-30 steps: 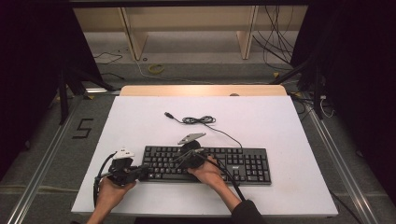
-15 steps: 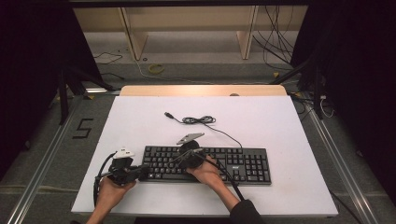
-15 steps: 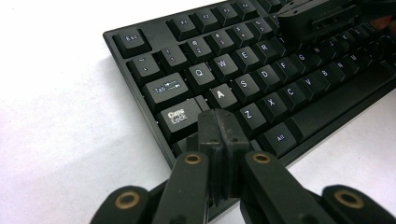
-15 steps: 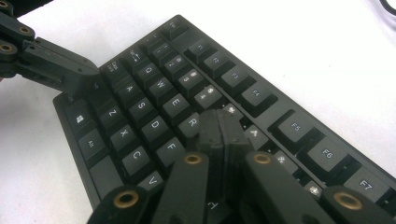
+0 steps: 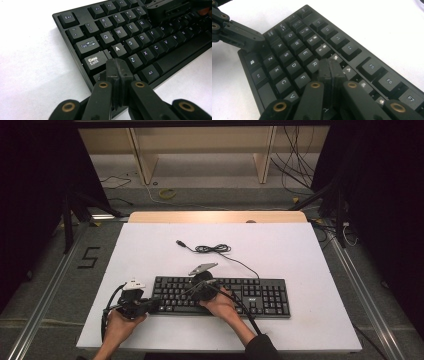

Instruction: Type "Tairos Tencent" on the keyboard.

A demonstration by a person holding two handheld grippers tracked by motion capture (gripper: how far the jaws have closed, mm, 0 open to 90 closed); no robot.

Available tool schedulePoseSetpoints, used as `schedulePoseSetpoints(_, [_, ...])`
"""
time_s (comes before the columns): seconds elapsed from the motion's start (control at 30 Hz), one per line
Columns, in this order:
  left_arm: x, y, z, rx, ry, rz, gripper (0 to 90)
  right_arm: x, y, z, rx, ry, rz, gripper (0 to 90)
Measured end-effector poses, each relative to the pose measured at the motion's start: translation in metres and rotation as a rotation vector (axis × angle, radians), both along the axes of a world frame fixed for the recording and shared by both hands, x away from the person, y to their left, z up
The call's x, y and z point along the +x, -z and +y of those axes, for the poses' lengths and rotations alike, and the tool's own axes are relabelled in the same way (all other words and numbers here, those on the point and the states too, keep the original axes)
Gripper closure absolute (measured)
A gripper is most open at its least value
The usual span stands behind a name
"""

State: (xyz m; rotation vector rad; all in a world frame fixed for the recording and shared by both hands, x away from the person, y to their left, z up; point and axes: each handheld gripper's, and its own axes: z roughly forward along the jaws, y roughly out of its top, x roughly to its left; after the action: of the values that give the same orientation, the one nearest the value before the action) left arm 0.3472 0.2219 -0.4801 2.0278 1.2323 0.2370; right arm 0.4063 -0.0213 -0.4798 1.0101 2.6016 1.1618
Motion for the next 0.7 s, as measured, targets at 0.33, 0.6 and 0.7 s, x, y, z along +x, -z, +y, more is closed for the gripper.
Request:
schedulePoseSetpoints(0.33, [0.000, -0.001, 0.000, -0.023, 0.005, -0.013, 86.8, 0.000, -0.001, -0.001, 0.010, 0.002, 0.000, 89.7])
schedulePoseSetpoints(0.6, [-0.001, -0.007, 0.000, -0.069, 0.007, -0.057, 77.7, -0.001, -0.009, -0.008, 0.066, 0.004, -0.008, 81.9])
schedulePoseSetpoints(0.7, [-0.001, -0.008, 0.000, -0.092, 0.017, -0.071, 68.4, -0.003, -0.014, -0.011, 0.085, -0.003, -0.013, 78.4])
